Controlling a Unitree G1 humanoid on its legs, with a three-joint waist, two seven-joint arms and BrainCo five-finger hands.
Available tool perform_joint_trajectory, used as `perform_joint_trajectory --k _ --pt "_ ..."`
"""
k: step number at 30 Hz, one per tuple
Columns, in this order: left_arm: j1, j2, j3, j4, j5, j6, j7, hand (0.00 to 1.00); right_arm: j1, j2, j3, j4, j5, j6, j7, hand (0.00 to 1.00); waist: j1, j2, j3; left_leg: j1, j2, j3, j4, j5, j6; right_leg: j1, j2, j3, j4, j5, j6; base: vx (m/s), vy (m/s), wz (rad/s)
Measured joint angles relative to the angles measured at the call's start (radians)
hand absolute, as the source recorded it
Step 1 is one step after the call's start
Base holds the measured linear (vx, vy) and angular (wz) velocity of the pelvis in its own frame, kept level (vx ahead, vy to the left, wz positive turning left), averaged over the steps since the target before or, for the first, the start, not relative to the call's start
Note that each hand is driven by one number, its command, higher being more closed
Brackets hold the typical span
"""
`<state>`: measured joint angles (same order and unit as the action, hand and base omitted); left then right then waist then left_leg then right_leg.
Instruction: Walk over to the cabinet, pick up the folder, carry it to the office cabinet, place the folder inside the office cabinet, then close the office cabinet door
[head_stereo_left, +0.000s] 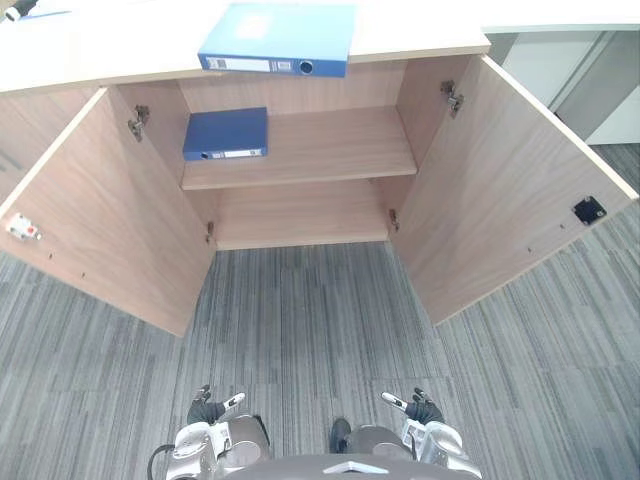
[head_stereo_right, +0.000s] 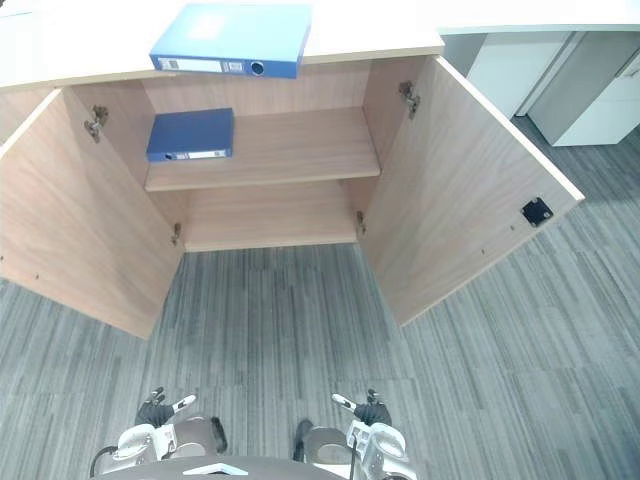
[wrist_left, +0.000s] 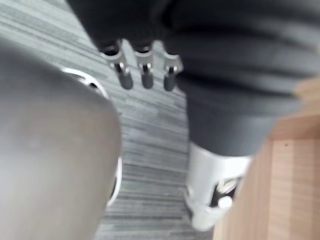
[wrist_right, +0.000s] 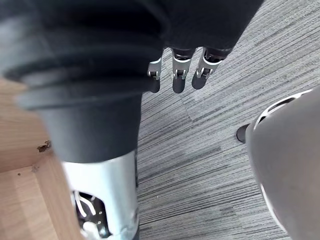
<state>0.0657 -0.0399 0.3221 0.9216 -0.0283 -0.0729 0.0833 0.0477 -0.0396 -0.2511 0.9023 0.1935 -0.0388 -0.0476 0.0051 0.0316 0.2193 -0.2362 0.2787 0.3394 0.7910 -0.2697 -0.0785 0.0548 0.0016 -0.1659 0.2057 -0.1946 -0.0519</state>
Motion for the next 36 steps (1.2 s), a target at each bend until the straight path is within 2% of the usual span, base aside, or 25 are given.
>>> perform_joint_trajectory --k 3,4,5,6,8,9,10,11,12,13,15,18,20,21,22,23,24,25,26,27,29,30,32,35,36 --pt "-0.008 0.001 -0.001 0.001 -0.008 -0.004 -0.001 0.00 -0.002 0.009 -0.009 0.000 -0.001 -0.001 -0.008 0.00 0.014 -0.005 0.001 -0.037 -0.053 -0.017 -0.245 0.018 -0.004 0.058 -0.024 0.025 -0.046 -0.015 0.031 0.31 0.149 -0.32" --pt "-0.008 0.004 -0.008 0.004 -0.008 -0.004 0.001 0.00 0.005 0.010 -0.012 0.009 -0.002 -0.002 -0.009 0.00 0.011 -0.008 -0.005 -0.034 -0.096 -0.046 -0.383 0.071 0.003 0.075 -0.038 0.030 -0.064 -0.027 0.056 0.30 0.218 -0.25" --pt "-0.006 0.004 -0.011 0.013 -0.010 -0.006 0.000 0.00 0.003 0.010 -0.026 0.023 -0.002 0.001 -0.009 0.00 0.019 -0.009 -0.011 -0.032 -0.122 -0.071 -0.427 0.167 0.034 0.090 -0.050 0.048 -0.074 -0.045 0.085 0.40 0.304 -0.32" --pt "-0.006 0.007 -0.010 0.013 -0.010 -0.006 -0.001 0.00 0.004 0.019 -0.028 0.027 -0.002 0.003 -0.009 0.00 0.021 -0.025 -0.024 -0.030 -0.145 -0.076 -0.416 0.187 0.055 0.097 -0.074 0.061 -0.073 -0.059 0.103 0.28 0.221 -0.29" --pt "-0.007 0.033 -0.012 0.028 -0.010 -0.005 -0.002 0.00 0.020 0.038 -0.030 0.031 -0.006 0.003 -0.008 0.00 0.021 -0.066 -0.055 -0.018 -0.179 -0.038 -0.392 0.122 0.068 0.082 -0.121 0.081 -0.020 -0.066 0.113 0.40 0.223 -0.25" --pt "-0.009 0.035 -0.013 0.034 -0.010 -0.006 -0.002 0.00 0.019 0.038 -0.030 0.034 -0.006 0.003 -0.007 0.00 0.024 -0.070 -0.057 -0.004 -0.184 -0.031 -0.388 0.104 0.071 0.065 -0.128 0.094 0.031 -0.066 0.113 0.53 0.299 -0.41" --pt "-0.012 0.040 -0.017 0.041 -0.010 -0.002 -0.001 0.00 0.019 0.038 -0.029 0.036 -0.007 0.003 -0.006 0.00 0.026 -0.073 -0.058 0.037 -0.190 -0.011 -0.393 0.075 0.082 0.007 -0.142 0.118 0.192 -0.061 0.121 0.32 0.212 -0.31" --pt "-0.011 0.043 -0.024 0.043 -0.010 0.001 -0.001 0.00 0.018 0.038 -0.028 0.034 -0.010 0.003 -0.006 0.00 0.022 -0.073 -0.058 0.059 -0.193 -0.009 -0.397 0.061 0.088 -0.035 -0.149 0.125 0.296 -0.046 0.140 0.46 0.267 -0.16" --pt "-0.011 0.053 -0.049 0.051 -0.010 0.008 -0.001 0.00 0.020 0.035 -0.027 0.026 -0.023 0.001 -0.005 0.00 0.008 -0.067 -0.055 0.102 -0.198 -0.011 -0.403 0.037 0.097 -0.120 -0.163 0.138 0.510 -0.031 0.168 0.46 0.198 0.13" --pt "-0.010 0.059 -0.063 0.057 -0.010 0.012 -0.001 0.00 0.018 0.036 -0.025 0.022 -0.029 0.002 -0.005 0.00 -0.001 -0.066 -0.053 0.149 -0.202 -0.011 -0.418 0.025 0.106 -0.182 -0.167 0.140 0.643 -0.051 0.164 0.47 0.159 0.17" --pt "-0.010 0.058 -0.062 0.063 -0.011 0.013 0.000 0.00 0.017 0.036 -0.022 0.006 -0.037 -0.001 -0.005 0.00 -0.003 -0.066 -0.053 0.227 -0.203 -0.012 -0.471 0.020 0.109 -0.269 -0.164 0.104 0.723 -0.084 0.139 0.35 0.048 0.08" --pt "-0.015 0.052 -0.060 0.073 -0.015 0.014 0.001 0.00 0.017 0.030 0.004 -0.006 -0.035 -0.006 -0.005 0.00 -0.015 -0.063 -0.052 0.351 -0.197 -0.023 -0.571 0.022 0.105 -0.363 -0.129 0.038 0.597 -0.117 0.111 0.41 -0.042 0.16" --pt "-0.015 0.046 -0.061 0.076 -0.016 0.014 0.001 0.00 0.020 0.032 0.005 -0.021 -0.031 -0.006 -0.005 0.00 -0.032 -0.063 -0.051 0.384 -0.194 -0.048 -0.598 0.021 0.102 -0.393 -0.102 0.026 0.409 -0.080 0.097 0.38 -0.148 0.46" --pt "-0.016 0.042 -0.062 0.076 -0.015 0.013 0.001 0.00 0.023 0.033 0.006 -0.021 -0.032 -0.006 -0.005 0.00 -0.038 -0.066 -0.053 0.398 -0.200 -0.065 -0.610 0.017 0.074 -0.386 -0.093 0.029 0.282 -0.014 0.092 0.43 -0.187 0.66" --pt "-0.025 0.031 -0.051 0.084 -0.015 0.012 0.000 0.00 0.024 0.028 0.002 -0.018 -0.026 -0.006 -0.004 0.00 -0.042 -0.057 -0.053 0.431 -0.193 -0.095 -0.626 -0.011 0.019 -0.372 -0.078 0.033 0.223 0.124 0.061 0.42 -0.185 0.50" --pt "-0.024 0.016 -0.045 0.085 -0.015 0.012 0.000 0.00 0.023 0.015 0.002 -0.019 -0.026 -0.007 -0.004 0.00 -0.034 -0.028 -0.057 0.440 -0.172 -0.094 -0.632 -0.008 0.014 -0.367 -0.064 0.024 0.231 0.119 0.054 0.41 -0.184 0.41" --pt "-0.021 -0.007 -0.039 0.083 -0.014 0.011 -0.002 0.00 0.024 0.008 -0.002 -0.017 -0.025 -0.006 -0.004 0.00 -0.030 -0.007 -0.068 0.444 -0.159 -0.094 -0.626 0.010 -0.005 -0.363 -0.063 0.010 0.242 0.073 0.047 0.30 -0.151 0.16" --pt "-0.022 -0.016 -0.038 0.080 -0.012 0.009 -0.002 0.00 0.023 0.005 -0.005 -0.021 -0.025 -0.006 -0.004 0.00 -0.031 0.000 -0.066 0.443 -0.151 -0.095 -0.612 0.016 -0.008 -0.352 -0.062 -0.001 0.245 0.060 0.040 0.44 -0.258 0.46" --pt "-0.025 -0.025 -0.029 0.079 -0.009 0.010 -0.004 0.00 0.022 0.000 -0.004 -0.020 -0.025 -0.006 -0.004 0.00 -0.039 0.014 -0.061 0.412 -0.120 -0.102 -0.501 0.022 -0.019 -0.301 -0.053 -0.030 0.233 0.033 0.027 0.35 -0.243 0.46" --pt "-0.027 -0.025 -0.027 0.074 -0.009 0.010 -0.004 0.00 0.023 -0.001 -0.001 -0.021 -0.025 -0.005 -0.004 0.00 -0.041 0.011 -0.060 0.376 -0.103 -0.110 -0.413 0.024 -0.022 -0.276 -0.048 -0.036 0.221 0.023 0.026 0.38 -0.286 0.58" --pt "-0.031 -0.025 -0.008 0.046 -0.009 0.009 -0.003 0.00 0.033 -0.003 0.024 -0.021 -0.025 -0.001 -0.005 0.00 -0.023 -0.005 -0.049 0.220 -0.026 -0.130 -0.027 0.031 -0.028 -0.177 -0.031 -0.049 0.172 0.000 0.013 0.25 -0.172 0.11" --pt "-0.030 -0.026 -0.008 0.040 -0.009 0.009 -0.003 0.00 0.034 -0.004 0.027 -0.020 -0.024 -0.001 -0.005 0.00 -0.015 -0.006 -0.051 0.197 -0.016 -0.117 0.014 0.022 -0.025 -0.160 -0.029 -0.050 0.164 -0.002 0.012 0.20 -0.082 -0.24" --pt "-0.031 -0.037 -0.008 0.033 -0.009 0.008 -0.003 0.00 0.037 -0.005 0.033 -0.020 -0.023 -0.001 -0.005 0.00 -0.013 -0.007 -0.051 0.155 -0.011 -0.081 -0.011 0.005 -0.007 -0.113 -0.029 -0.040 0.130 -0.003 0.015 0.18 -0.022 -0.22" --pt "-0.035 -0.040 -0.008 0.030 -0.008 0.002 -0.003 0.00 0.040 -0.005 0.033 -0.020 -0.023 0.000 -0.006 0.00 -0.006 -0.006 -0.053 0.134 -0.037 -0.068 -0.246 0.004 -0.006 -0.090 -0.031 -0.006 0.112 -0.006 0.033 0.20 0.103 -0.35" --pt "-0.037 -0.043 -0.008 0.033 -0.008 0.001 -0.003 0.00 0.041 -0.006 0.031 -0.021 -0.023 0.000 -0.006 0.00 -0.007 0.000 -0.059 0.142 -0.055 -0.076 -0.374 0.056 0.001 -0.091 -0.029 0.004 0.114 -0.011 0.048 0.18 0.172 -0.28"
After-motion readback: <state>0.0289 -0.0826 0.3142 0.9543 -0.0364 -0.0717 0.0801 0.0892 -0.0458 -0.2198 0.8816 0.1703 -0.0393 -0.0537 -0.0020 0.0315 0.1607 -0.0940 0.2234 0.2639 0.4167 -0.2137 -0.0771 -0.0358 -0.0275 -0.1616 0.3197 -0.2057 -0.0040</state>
